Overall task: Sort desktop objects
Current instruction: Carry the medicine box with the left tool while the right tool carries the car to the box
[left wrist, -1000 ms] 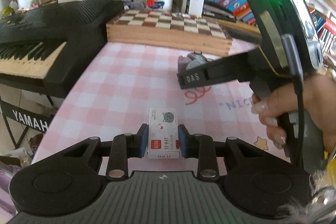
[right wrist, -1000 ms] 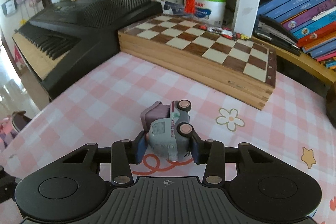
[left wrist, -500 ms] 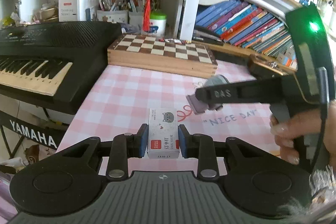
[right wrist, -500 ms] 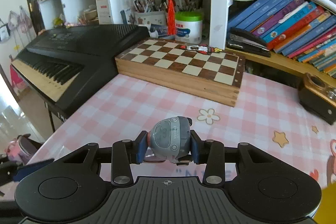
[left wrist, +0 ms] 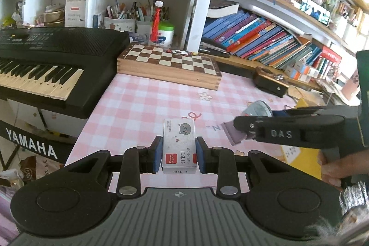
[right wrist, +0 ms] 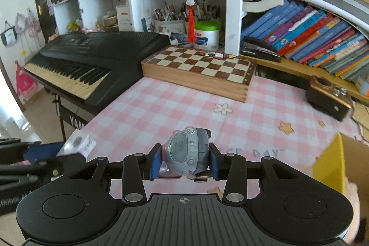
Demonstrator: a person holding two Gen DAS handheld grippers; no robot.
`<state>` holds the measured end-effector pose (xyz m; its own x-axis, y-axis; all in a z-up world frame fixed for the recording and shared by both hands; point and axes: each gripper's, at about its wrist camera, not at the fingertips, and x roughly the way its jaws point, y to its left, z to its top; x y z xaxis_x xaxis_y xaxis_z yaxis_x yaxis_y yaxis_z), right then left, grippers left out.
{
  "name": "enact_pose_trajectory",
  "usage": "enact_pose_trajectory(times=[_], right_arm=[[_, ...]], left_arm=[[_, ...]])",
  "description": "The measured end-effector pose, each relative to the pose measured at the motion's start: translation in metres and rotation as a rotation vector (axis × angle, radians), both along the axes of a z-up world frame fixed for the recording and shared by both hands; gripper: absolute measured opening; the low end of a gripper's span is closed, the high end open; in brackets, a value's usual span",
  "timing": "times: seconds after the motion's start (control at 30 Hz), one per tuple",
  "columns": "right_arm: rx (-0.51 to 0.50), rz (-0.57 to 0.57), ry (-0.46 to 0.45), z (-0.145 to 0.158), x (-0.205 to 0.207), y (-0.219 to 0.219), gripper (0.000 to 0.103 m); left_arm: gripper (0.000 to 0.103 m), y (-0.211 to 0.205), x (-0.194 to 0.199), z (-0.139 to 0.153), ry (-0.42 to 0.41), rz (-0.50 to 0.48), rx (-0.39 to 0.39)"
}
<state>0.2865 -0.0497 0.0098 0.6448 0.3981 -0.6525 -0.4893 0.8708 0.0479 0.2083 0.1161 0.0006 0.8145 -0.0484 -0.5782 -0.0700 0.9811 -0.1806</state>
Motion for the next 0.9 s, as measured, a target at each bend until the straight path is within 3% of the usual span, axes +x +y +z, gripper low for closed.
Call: enact_pose_trajectory(times=[0.9], right_arm=[[0.046,-0.112,0.063,0.014,-0.165,-0.028,0.040]], left_arm=[[0.027,-0.005,-0.122,0.017,-0.043,-0.179,-0.030]])
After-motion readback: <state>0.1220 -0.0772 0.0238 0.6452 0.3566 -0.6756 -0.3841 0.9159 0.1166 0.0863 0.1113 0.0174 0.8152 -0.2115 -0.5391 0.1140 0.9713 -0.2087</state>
